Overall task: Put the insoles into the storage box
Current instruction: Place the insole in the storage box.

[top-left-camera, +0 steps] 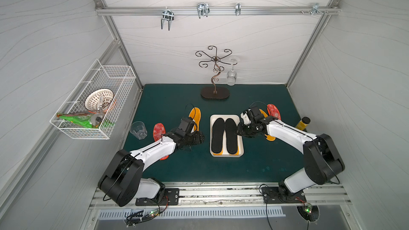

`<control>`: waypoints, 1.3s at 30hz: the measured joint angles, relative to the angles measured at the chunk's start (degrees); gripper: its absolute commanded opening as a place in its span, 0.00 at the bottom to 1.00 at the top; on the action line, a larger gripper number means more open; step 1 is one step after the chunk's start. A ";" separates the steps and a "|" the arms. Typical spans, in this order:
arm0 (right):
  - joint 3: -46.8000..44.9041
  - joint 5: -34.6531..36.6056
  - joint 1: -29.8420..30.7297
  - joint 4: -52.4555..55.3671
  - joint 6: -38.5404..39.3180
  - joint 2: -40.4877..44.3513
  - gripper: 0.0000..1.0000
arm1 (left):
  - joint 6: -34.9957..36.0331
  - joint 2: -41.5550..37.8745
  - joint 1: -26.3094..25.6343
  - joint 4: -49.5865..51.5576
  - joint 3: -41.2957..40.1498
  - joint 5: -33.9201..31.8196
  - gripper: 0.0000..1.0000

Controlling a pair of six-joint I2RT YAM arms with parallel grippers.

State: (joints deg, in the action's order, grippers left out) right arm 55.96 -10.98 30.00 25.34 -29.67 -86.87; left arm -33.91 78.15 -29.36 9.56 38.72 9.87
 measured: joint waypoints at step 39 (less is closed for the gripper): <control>10.54 22.93 18.64 5.95 7.21 -17.38 0.00 | -0.26 -1.38 -0.44 0.04 0.42 -2.40 0.72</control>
State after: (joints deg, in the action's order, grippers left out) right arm 66.50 11.94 48.64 31.29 -22.46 -104.25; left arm -34.17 76.77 -29.80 9.61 39.13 7.46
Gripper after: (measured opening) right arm 0.042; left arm 0.716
